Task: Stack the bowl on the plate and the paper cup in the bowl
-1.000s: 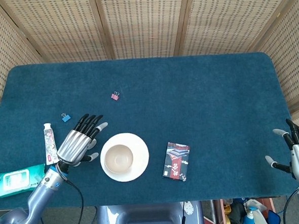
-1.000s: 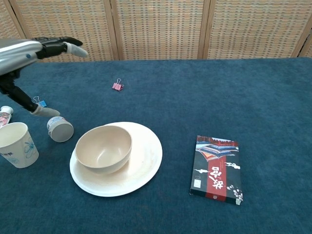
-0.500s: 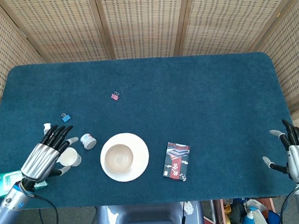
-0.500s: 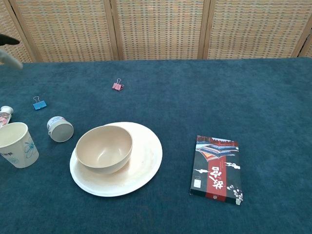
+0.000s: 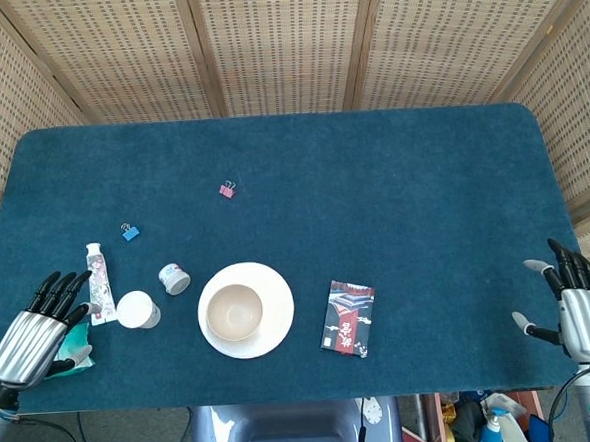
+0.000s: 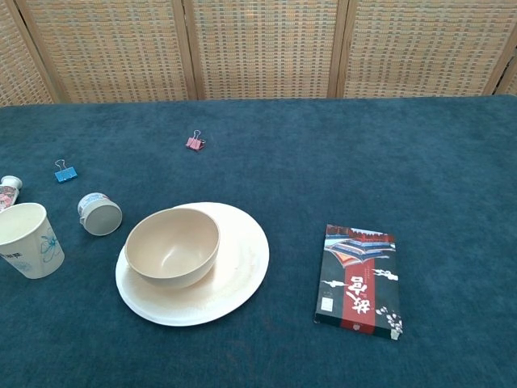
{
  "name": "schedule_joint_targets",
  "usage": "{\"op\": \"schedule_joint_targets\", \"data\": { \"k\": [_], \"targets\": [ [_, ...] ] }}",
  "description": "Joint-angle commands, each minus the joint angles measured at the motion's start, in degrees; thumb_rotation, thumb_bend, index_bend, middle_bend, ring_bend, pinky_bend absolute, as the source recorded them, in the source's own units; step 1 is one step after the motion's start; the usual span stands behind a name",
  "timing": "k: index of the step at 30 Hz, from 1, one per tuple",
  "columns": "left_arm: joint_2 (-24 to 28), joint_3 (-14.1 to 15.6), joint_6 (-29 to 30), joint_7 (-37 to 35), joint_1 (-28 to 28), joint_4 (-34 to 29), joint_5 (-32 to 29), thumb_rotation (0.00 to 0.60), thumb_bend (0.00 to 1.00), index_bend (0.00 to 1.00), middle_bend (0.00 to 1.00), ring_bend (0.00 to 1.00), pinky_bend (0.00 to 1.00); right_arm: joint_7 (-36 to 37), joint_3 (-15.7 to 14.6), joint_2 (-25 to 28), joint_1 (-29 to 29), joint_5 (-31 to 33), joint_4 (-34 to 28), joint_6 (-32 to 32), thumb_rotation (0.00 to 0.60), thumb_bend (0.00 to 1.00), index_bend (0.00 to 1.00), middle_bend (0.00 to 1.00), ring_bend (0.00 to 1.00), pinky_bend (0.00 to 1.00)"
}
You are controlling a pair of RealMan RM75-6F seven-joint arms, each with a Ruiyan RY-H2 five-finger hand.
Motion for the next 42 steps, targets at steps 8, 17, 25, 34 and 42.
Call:
{"op": "schedule_joint_targets", "data": {
  "k": [8, 17, 25, 34, 42],
  "targets": [
    [-3.8, -1.8, -4.4, -0.3, -0.3, 4.9, -3.4, 0.593, 0.23, 0.36, 0.0, 0.0, 0.0, 0.0, -0.1, -0.1, 0.0, -0.2, -0.1, 0.0, 0.6, 0.15, 0.22, 0.0, 0.0, 0.0],
    [-8.5, -3.4, -10.7, 0.3, -2.3, 8.2, -6.7, 0.591, 0.23, 0.37, 0.0, 0.0, 0.0, 0.6, 0.0, 0.1, 0.1, 0.1, 0.0, -0.3, 0.6, 0.15, 0.22, 0.0, 0.0, 0.0],
    [-11.1, -4.1, -13.6, 2.0, -3.5, 9.6, -7.6, 0.589, 0.25, 0.39, 0.0, 0.0, 0.0, 0.9, 0.0, 0.2, 0.1, 0.2, 0.1, -0.3, 0.6, 0.15, 0.22, 0.0, 0.0, 0.0],
    [-14.1, -5.3, -15.6, 4.2, -5.0, 10.5, -8.4, 0.584, 0.29, 0.41, 0.0, 0.0, 0.0, 1.1, 0.2, 0.2, 0.0, 0.4, 0.1, -0.2, 0.6, 0.15, 0.22, 0.0, 0.0, 0.0],
    [-16.4, -5.9, -17.5, 6.1, -6.2, 11.4, -9.3, 0.59, 0.37, 0.48, 0.0, 0.0, 0.0, 1.4, 0.2, 0.4, 0.0, 0.4, 0.1, -0.1, 0.6, 0.15, 0.22, 0.0, 0.0, 0.0]
  ]
}}
